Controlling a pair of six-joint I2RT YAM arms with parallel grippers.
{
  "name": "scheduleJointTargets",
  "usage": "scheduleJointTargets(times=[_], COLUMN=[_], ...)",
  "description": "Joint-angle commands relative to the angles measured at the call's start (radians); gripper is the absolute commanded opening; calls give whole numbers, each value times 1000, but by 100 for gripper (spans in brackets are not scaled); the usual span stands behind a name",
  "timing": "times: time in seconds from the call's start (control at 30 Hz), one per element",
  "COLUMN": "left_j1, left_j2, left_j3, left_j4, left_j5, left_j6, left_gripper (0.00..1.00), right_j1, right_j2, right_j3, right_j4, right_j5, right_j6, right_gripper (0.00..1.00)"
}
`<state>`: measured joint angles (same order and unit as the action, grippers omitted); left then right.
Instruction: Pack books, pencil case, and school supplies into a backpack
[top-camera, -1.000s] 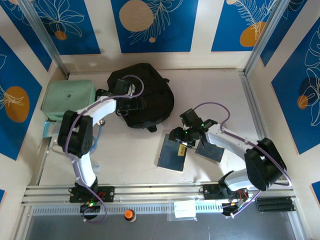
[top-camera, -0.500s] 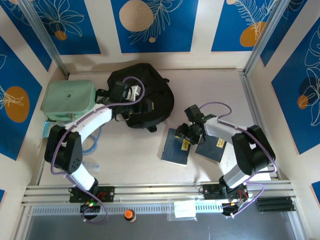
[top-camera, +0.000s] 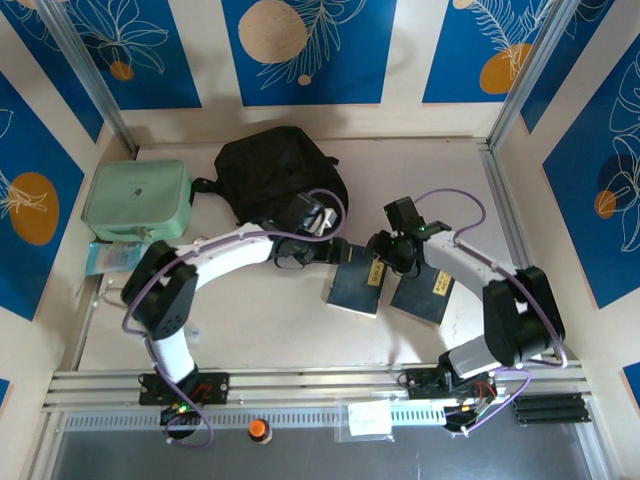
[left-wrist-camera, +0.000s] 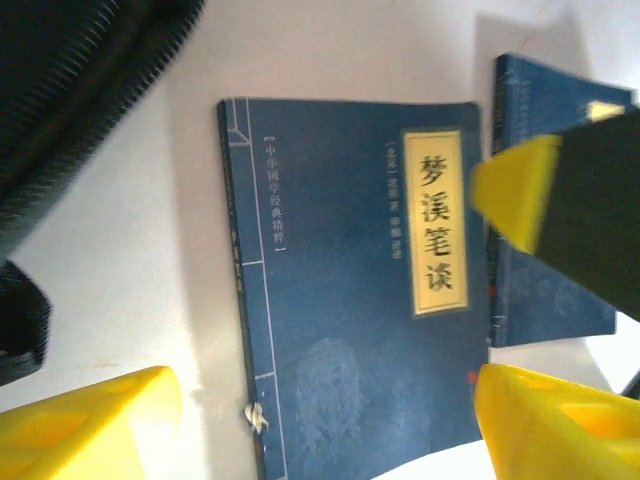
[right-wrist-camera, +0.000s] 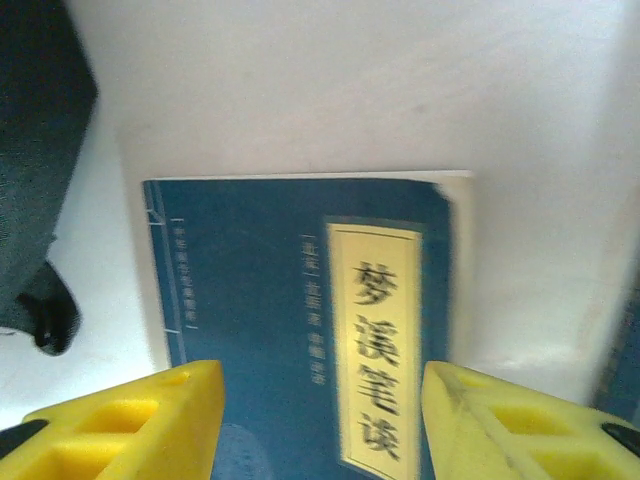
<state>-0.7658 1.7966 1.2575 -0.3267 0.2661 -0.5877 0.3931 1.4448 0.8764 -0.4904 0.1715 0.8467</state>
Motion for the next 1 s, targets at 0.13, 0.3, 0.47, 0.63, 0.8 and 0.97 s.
scheduleJointTargets(times=[0.13, 0.3, 0.47, 0.63, 0.8, 0.97], left_j1=[-31, -28, -28, -27, -26, -21], left_j2=[125, 191, 213, 240, 255, 278], left_j3=[86, 101, 102, 103, 103, 108], left_j4=[-43, -35, -14, 3, 38, 72], left_j5=[-54, -48, -12, 34, 80, 138], left_j6=[-44, -52, -71, -108, -146, -193], left_gripper=[70, 63, 57, 52, 48, 52], right_j1=[21, 10, 2, -11, -21, -35], right_j2=[-1, 55, 88, 100, 104, 92], right_j3=[-92, -97, -100, -108, -126, -158], right_j4=[-63, -18, -13, 15, 33, 82], right_j5=[44, -25, -42, -69, -78, -96], right_j6=[37, 33, 37, 36, 45, 61], right_gripper=[47, 31, 23, 20, 18, 18])
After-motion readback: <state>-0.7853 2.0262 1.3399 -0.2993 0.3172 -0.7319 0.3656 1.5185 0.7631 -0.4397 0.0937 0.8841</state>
